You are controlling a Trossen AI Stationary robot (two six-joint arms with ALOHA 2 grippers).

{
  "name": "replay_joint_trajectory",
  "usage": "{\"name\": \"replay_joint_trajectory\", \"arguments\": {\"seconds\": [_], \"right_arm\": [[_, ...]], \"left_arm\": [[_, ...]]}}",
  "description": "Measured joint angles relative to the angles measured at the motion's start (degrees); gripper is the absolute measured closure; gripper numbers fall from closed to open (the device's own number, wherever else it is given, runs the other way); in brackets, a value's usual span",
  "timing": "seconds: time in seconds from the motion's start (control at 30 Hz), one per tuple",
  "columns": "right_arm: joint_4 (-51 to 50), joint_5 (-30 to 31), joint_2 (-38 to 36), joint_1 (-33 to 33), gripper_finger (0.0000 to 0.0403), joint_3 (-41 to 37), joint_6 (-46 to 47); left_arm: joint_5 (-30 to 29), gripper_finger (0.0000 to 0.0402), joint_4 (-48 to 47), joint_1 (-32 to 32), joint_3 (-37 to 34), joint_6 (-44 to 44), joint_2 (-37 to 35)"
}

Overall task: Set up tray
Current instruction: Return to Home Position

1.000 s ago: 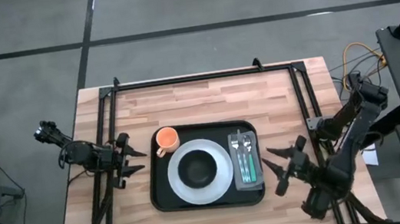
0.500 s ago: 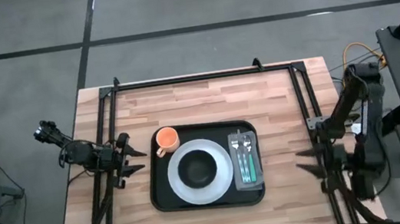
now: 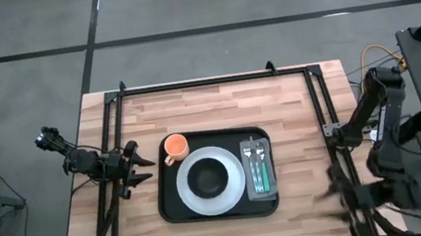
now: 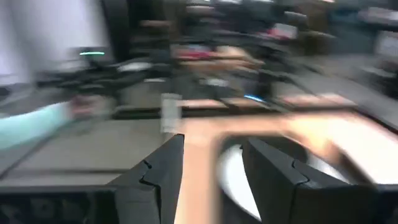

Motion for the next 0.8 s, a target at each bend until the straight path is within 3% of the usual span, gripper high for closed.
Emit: {"name": "replay_joint_trajectory", "arguments": {"seconds": [0.07,0.13,0.27,0.33,0.37,0.5,0.53,0.8], "right_arm": [[16.8,-11.8,2.4,-1.6,0.0252,-0.1,-16.2],[26.5,-20.9,4.1,-2.2,0.0252,-0.1,-26.0],[26.9,-24.7,6.5,-2.5,0.0250,-0.5,-28.4],[26.9,-29.8,7.0,-4.4,0.0248,-1.1,-28.3],[27.2,-35.3,6.9,-5.7,0.0247,-1.5,-28.4],[29.1,-72.2,6.4,-13.2,0.0246,-2.1,-29.6],[29.0,-76.9,6.4,-14.9,0.0247,-2.1,-28.4],[25.5,-79.3,3.1,-23.5,0.0255,-7.0,-25.8]], "left_arm": [[0.0,0.0246,0.0,0.0,0.0,0.0,0.0],[0.0,0.0246,0.0,0.0,0.0,0.0,0.0],[0.0,0.0246,0.0,0.0,0.0,0.0,0.0],[0.0,0.0246,0.0,0.0,0.0,0.0,0.0],[0.0,0.0246,0.0,0.0,0.0,0.0,0.0],[0.0,0.0246,0.0,0.0,0.0,0.0,0.0],[0.0,0.0246,0.0,0.0,0.0,-0.3,0.0],[0.0,0.0246,0.0,0.0,0.0,-2.8,0.0]]}}
